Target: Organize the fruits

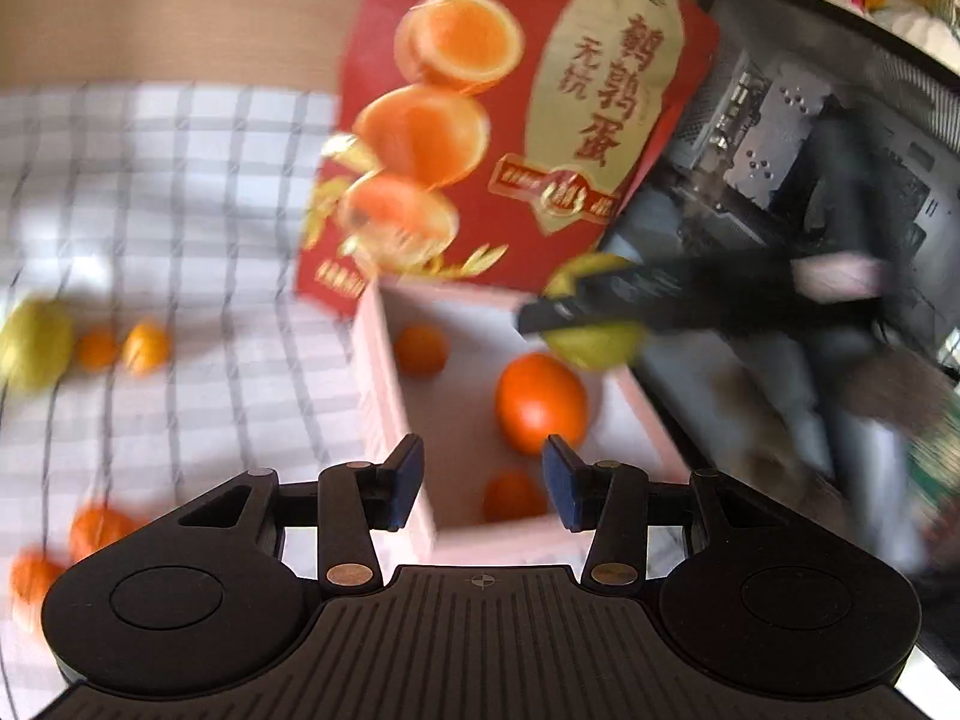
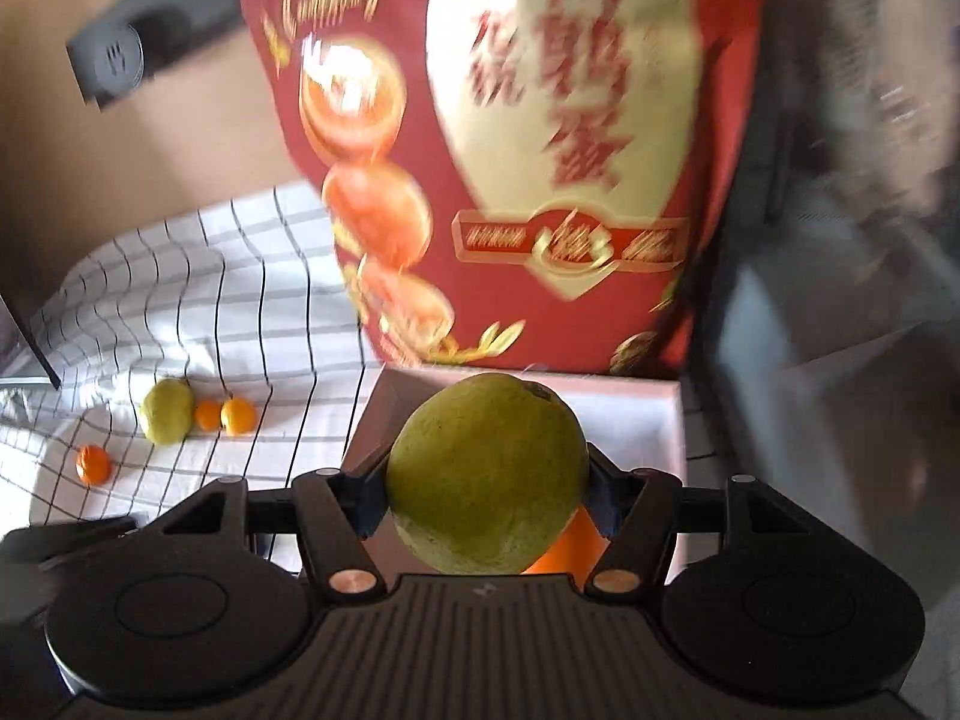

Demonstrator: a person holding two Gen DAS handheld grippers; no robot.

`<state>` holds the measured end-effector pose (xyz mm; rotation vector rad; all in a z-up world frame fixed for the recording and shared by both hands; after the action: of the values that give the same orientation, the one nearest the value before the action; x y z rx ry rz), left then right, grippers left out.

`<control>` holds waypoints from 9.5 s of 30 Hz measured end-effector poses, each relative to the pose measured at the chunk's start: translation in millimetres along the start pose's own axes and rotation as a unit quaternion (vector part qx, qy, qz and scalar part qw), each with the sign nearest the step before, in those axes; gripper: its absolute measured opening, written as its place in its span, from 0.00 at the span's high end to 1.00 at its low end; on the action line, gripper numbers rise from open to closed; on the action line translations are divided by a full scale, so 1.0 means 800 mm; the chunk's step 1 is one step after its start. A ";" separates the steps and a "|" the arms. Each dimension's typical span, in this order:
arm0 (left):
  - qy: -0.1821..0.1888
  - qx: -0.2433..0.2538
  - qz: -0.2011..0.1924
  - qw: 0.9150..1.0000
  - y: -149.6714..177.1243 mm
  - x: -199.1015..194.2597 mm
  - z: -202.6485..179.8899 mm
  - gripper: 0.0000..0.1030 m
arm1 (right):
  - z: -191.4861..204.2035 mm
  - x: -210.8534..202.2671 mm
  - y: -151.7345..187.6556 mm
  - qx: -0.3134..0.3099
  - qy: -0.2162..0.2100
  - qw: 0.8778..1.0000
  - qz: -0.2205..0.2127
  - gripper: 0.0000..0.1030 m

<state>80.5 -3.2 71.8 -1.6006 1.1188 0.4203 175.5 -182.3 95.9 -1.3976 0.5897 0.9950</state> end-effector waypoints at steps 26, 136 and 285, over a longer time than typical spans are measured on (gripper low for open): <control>-0.129 -0.206 -0.005 0.970 0.166 -0.125 0.191 0.53 | 0.081 0.073 0.029 -0.077 0.116 0.990 0.028 0.35; -0.133 -0.161 0.036 0.977 0.178 -0.106 0.187 0.51 | 0.285 0.038 0.242 -0.259 0.021 0.966 -0.004 0.57; -0.123 0.003 0.082 0.989 0.190 -0.060 0.080 0.50 | 0.146 0.034 0.300 -0.075 0.039 0.996 -0.012 0.08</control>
<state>-51.5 80.1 -0.8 -1.4123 1.0632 0.7022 -37.6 -89.4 -37.7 -1.5786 0.5649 0.9853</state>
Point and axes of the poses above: each gripper's, at about its wrist camera, not at the fingertips, and x roughly the way its jaws point, z to its left, y to its underside, the point moved 2 cm from there along x, roughly the way its jaws point, and after that the axes turned 12 degrees about z, right-handed, at the moved point
